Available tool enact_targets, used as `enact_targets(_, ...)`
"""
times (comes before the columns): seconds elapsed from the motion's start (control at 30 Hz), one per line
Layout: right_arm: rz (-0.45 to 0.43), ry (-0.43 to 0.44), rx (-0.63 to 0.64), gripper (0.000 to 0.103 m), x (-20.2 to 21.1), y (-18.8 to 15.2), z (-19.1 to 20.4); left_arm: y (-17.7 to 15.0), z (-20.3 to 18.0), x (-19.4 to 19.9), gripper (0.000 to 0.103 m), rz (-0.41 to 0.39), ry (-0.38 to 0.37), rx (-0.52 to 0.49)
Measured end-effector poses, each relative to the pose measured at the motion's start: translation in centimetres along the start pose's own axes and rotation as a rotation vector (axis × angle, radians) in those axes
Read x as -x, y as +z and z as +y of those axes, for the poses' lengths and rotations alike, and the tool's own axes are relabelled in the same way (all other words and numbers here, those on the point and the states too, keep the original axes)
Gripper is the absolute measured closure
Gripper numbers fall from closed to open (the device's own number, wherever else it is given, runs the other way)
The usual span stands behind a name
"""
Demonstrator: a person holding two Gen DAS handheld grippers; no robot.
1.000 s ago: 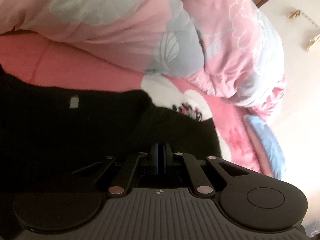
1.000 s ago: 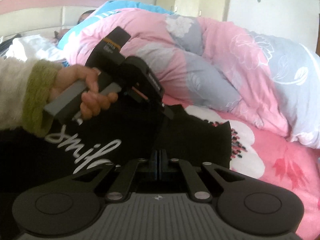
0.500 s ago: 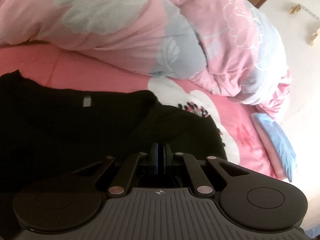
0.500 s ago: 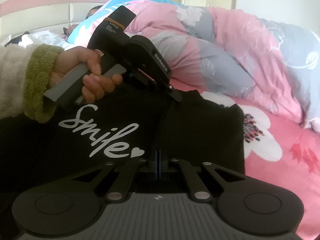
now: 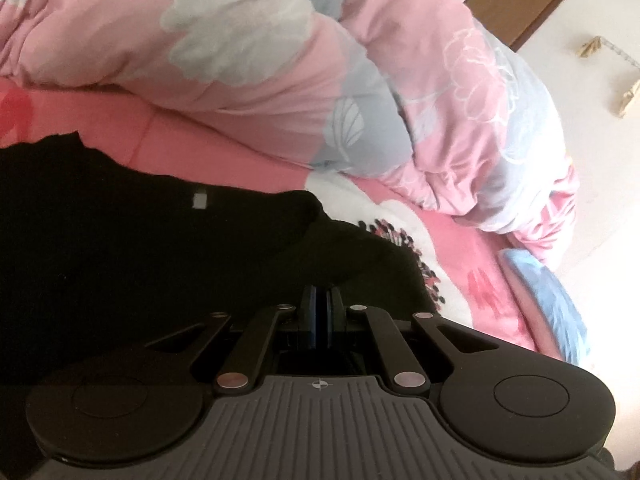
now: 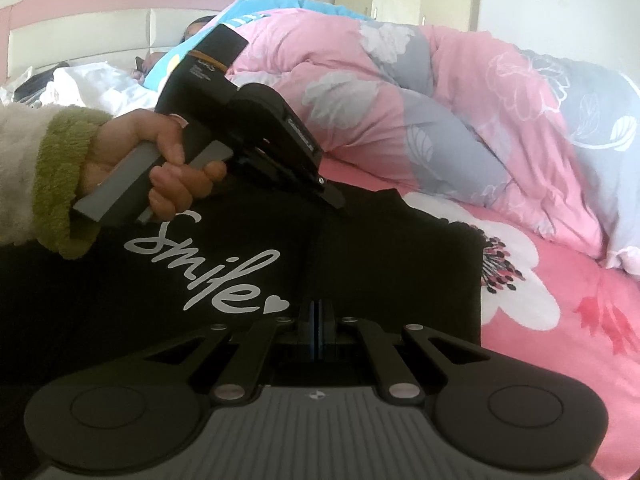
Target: Fold clothes
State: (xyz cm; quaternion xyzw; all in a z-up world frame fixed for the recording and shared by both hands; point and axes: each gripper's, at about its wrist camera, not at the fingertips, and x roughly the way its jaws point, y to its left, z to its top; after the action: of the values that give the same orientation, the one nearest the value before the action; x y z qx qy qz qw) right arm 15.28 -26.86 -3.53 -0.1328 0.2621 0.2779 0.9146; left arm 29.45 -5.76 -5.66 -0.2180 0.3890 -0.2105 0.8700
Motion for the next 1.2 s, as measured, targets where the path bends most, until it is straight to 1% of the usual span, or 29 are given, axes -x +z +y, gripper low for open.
enact_targets(0.07,0.001,0.005,-0.001,0.103,0.0,0.0,0.0,-0.1,0.1,0.1,0.1,0.005,0.007,-0.004)
enact_targets(0.2,0.025,0.026,0.005,0.103,-0.7,-0.3,0.2,-0.5,0.8,-0.7,0.098,0.052,0.037,0.021)
enact_targets(0.23,0.041,0.031,0.006,0.101,-1.0,-0.3,0.3,-0.5,0.8,-0.6,0.097,0.052,0.044,0.021)
enact_targets(0.3,0.07,0.031,0.008,0.099,-1.4,-0.4,0.6,-0.6,0.5,0.4,0.094,0.02,0.06,0.008)
enact_targets(0.37,0.08,0.023,0.011,0.093,-1.3,-0.4,0.9,-0.6,0.2,1.4,0.083,-0.012,0.076,-0.005)
enact_targets(0.4,0.075,0.026,0.008,0.081,-0.9,-0.3,0.9,-0.7,0.1,1.9,0.069,-0.028,0.084,-0.011)
enact_targets(0.43,0.069,0.031,0.004,0.069,-0.4,-0.2,1.0,-0.7,0.0,2.4,0.06,-0.045,0.092,-0.018)
enact_targets(0.5,0.05,0.051,-0.007,0.065,1.0,-0.1,0.8,-0.8,-0.3,3.5,0.059,-0.077,0.108,-0.031)
enact_targets(0.57,0.048,0.075,-0.044,0.065,2.5,0.0,0.1,-0.8,-0.6,4.5,0.059,-0.109,0.124,-0.044)
enact_targets(0.63,0.062,0.068,-0.106,0.065,3.6,0.2,-1.2,-1.1,-1.2,5.4,0.059,-0.136,0.131,-0.074)
enact_targets(0.7,0.066,0.039,-0.178,0.065,4.0,0.6,-2.9,-2.2,-3.3,5.4,0.059,-0.122,0.108,-0.179)
enact_targets(0.77,0.06,0.009,-0.258,0.065,4.0,0.8,-4.8,-3.9,-5.4,4.8,0.059,-0.08,0.085,-0.294)
enact_targets(0.8,0.064,-0.011,-0.287,0.07,3.6,0.8,-5.4,-4.8,-6.3,4.3,0.059,-0.063,0.079,-0.35)
enact_targets(0.9,0.086,-0.068,-0.365,0.074,2.3,0.4,-6.8,-7.6,-8.4,3.0,0.059,-0.036,0.084,-0.507)
enact_targets(0.93,0.1,-0.083,-0.38,0.076,1.7,-0.1,-7.1,-8.5,-8.8,2.5,0.059,-0.024,0.084,-0.55)
enact_targets(0.97,0.127,-0.099,-0.381,0.077,1.0,-0.6,-7.2,-9.3,-9.1,2.2,0.059,-0.018,0.087,-0.585)
enact_targets(1.03,0.187,-0.123,-0.379,0.079,-0.1,-1.8,-7.3,-10.4,-8.9,2.0,0.058,-0.021,0.102,-0.631)
enact_targets(1.1,0.198,-0.119,-0.377,0.08,0.3,-1.7,-7.4,-11.2,-8.7,1.8,0.058,-0.023,0.111,-0.661)
enact_targets(1.13,0.2,-0.131,-0.374,0.08,0.7,-1.1,-7.5,-11.1,-8.4,1.9,0.058,-0.023,0.1,-0.643)
enact_targets(1.2,0.16,-0.134,-0.372,0.08,1.6,0.3,-7.8,-10.8,-7.8,2.0,0.057,-0.023,0.077,-0.605)
